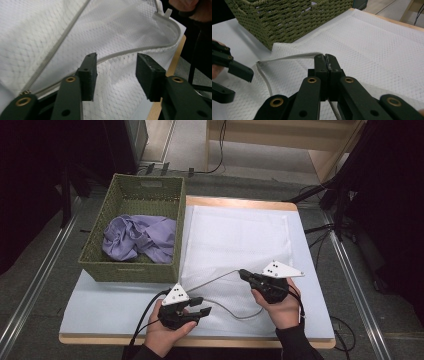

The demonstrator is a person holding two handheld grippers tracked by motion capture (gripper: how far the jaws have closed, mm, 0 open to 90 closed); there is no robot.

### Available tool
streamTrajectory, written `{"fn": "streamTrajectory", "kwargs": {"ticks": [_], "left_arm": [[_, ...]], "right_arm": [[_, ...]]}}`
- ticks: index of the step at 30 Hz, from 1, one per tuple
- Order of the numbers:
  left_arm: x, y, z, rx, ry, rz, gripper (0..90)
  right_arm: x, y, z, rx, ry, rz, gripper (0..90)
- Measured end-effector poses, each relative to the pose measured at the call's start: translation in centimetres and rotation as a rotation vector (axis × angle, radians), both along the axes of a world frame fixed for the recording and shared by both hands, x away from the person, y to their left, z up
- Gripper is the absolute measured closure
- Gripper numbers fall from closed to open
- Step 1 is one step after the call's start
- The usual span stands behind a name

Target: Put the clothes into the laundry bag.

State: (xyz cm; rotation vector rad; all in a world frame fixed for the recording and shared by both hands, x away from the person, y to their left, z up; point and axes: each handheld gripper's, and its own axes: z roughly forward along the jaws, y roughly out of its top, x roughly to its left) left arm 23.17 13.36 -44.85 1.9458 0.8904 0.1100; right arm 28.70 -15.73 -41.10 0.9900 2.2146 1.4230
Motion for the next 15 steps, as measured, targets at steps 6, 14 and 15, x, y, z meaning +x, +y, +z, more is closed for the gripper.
{"fn": "streamTrajectory", "kwargs": {"ticks": [6, 14, 15], "left_arm": [[0.1, 1.0, 1.2, 0.001, -0.030, 0.017, 30.4], [0.3, 2.6, 2.8, -0.001, -0.086, 0.045, 20.4], [0.5, 3.2, 3.2, -0.001, -0.095, 0.056, 19.8]], "right_arm": [[0.1, 0.1, -0.5, -0.018, 0.008, 0.000, 90.0], [0.1, 0.0, -0.7, -0.022, 0.009, 0.003, 90.0], [0.1, 0.1, -0.8, -0.021, 0.013, 0.003, 90.0]]}}
